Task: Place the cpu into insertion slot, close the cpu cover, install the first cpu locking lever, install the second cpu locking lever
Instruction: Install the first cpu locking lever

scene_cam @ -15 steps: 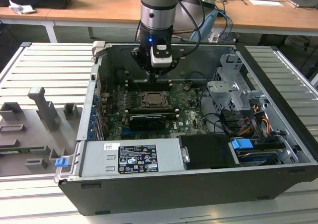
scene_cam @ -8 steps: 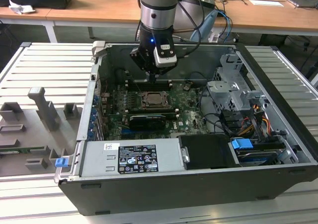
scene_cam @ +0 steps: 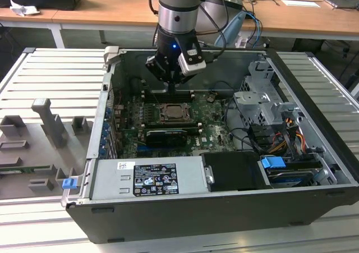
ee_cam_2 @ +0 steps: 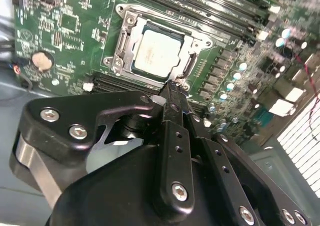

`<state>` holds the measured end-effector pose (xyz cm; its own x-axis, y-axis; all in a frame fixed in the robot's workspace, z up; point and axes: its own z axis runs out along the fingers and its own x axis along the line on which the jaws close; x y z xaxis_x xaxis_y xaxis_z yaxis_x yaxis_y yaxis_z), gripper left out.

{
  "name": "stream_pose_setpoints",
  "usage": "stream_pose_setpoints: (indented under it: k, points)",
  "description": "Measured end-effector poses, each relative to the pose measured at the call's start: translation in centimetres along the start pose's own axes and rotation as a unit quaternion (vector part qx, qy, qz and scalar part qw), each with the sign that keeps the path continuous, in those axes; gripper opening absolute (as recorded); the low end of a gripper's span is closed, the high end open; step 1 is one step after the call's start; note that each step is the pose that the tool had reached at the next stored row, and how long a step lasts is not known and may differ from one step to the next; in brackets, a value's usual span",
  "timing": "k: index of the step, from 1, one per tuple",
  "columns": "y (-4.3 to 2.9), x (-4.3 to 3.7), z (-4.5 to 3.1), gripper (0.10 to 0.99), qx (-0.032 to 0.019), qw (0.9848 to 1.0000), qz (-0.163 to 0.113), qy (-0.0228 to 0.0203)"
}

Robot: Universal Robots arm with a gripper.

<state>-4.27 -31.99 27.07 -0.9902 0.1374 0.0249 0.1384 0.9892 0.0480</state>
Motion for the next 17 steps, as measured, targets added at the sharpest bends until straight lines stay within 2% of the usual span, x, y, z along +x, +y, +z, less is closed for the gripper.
stream_pose_setpoints:
  k: [4,5,9,14,17]
  points:
    - [0.0,0.0,0.01,0.106,0.0009,0.9993,-0.038,0.0018]
    - [0.0,0.0,0.01,0.106,0.0013,0.9985,-0.054,0.0026]
    - [0.0,0.0,0.01,0.106,0.0021,0.9963,-0.086,0.0041]
    - [0.0,0.0,0.01,0.106,0.003,0.9923,-0.123,0.0059]
    - [0.0,0.01,0.01,0.106,0.0038,0.9879,-0.155,0.0074]
